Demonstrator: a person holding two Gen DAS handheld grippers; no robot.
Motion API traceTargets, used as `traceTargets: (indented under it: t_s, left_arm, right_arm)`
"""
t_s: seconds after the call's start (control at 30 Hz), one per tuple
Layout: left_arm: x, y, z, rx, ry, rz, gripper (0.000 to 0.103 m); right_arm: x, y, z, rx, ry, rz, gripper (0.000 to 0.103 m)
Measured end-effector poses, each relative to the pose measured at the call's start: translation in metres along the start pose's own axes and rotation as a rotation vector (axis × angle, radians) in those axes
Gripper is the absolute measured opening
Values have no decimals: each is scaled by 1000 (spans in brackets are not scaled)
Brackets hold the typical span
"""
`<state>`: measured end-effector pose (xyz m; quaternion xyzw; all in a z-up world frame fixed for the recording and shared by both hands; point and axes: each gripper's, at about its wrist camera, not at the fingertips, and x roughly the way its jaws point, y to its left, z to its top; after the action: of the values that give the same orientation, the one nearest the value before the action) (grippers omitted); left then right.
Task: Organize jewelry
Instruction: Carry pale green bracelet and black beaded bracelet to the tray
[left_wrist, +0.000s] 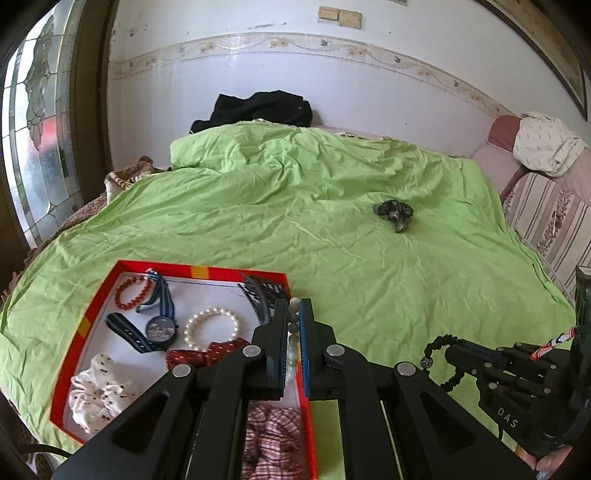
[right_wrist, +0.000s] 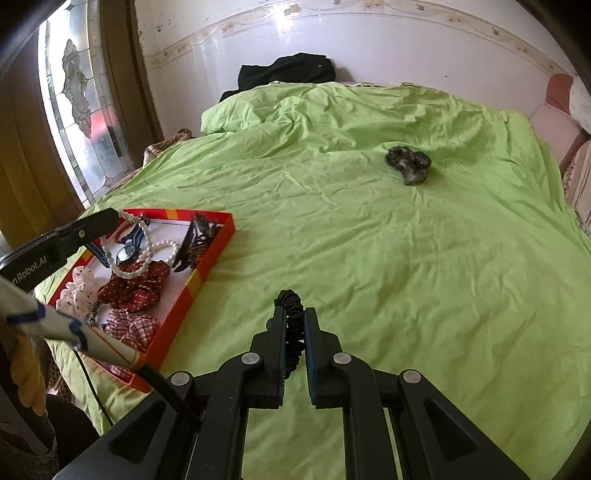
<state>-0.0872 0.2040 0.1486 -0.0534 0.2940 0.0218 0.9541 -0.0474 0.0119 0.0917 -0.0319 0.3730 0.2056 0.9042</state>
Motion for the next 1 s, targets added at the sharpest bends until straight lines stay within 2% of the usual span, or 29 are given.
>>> traceTargets:
  t_s: [0.63, 0.83, 1.0]
  left_arm:
    - [-14, 58, 5, -102, -20, 52, 6]
    - [-20, 80, 10, -130, -39, 101, 5]
    - [-19, 113, 17, -213, -27, 112, 5]
  right_arm:
    - [4, 48, 7, -83, 15, 43, 10]
    - [10, 64, 9, -109, 20, 73, 10]
    - [13, 77, 15, -131, 14, 97, 10]
